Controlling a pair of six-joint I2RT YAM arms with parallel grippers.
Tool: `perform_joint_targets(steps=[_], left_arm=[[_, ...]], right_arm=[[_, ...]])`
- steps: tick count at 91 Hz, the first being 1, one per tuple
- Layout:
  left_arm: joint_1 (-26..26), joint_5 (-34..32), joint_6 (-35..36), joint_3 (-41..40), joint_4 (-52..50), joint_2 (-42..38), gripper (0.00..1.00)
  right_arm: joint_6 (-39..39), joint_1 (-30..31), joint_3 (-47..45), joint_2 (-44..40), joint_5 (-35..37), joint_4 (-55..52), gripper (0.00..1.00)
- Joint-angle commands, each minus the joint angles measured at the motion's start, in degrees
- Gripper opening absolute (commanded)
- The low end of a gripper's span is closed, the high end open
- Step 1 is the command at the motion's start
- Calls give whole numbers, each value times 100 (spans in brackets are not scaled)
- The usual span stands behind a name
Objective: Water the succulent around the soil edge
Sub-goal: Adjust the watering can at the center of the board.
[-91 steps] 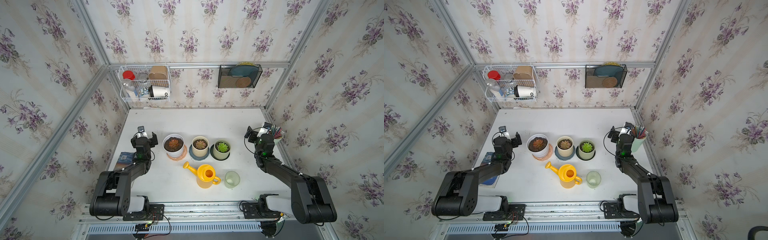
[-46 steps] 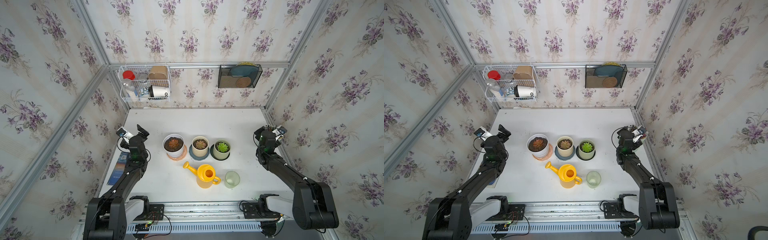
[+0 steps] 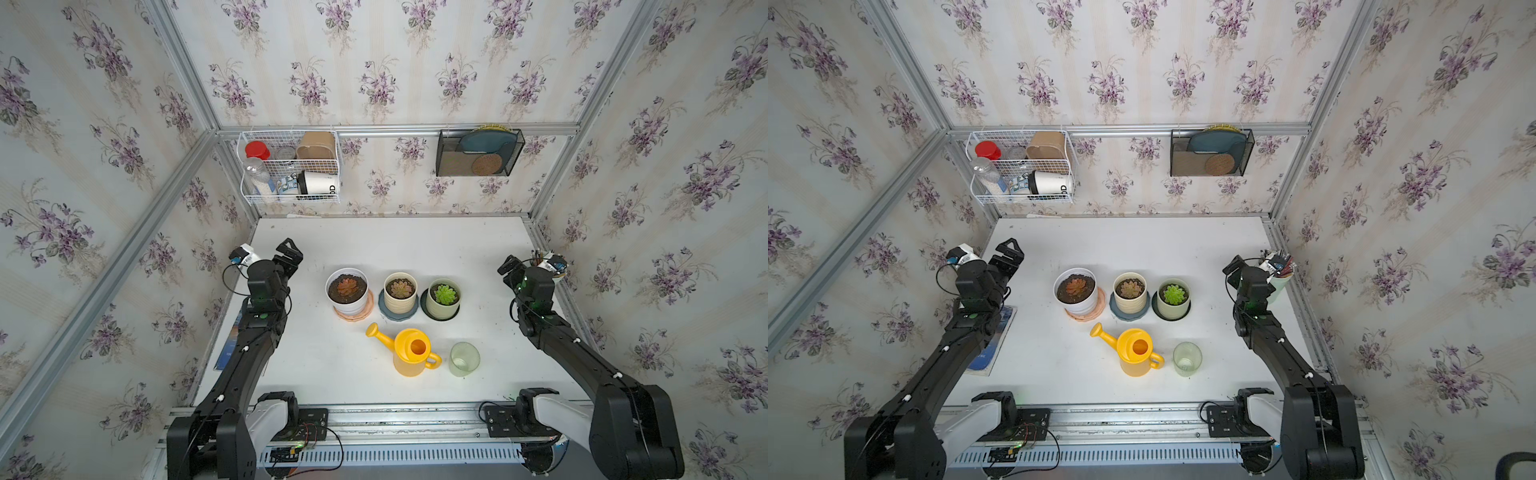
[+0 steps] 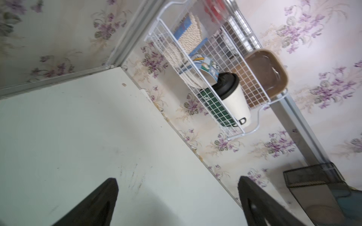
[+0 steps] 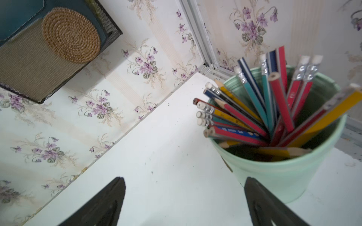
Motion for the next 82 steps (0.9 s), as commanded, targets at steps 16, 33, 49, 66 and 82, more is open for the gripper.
perform_joint_targets(steps=[16,33,49,66,82], left_arm=[[-480,1424,-174,-216,-671,-497,100],[-817,1825,6,17,-1689,-541,100],[-1370,1809,-252,-204,-1592,-625,99],[-1701,2076,-170,-617,-695,-862,99],[-1790,2171,245,-404,-1031,-969,99]], right_arm=[[227,1,-322,-757,-1189,-89,97],[285,14,-558,-1239,-1935,-140,94],[356,42,-755,-1695,-2507,-216,93],[163,246,-876,-2146,-3067,-417,87],[-299,1042,-737,-2176,-3040,-816,86]])
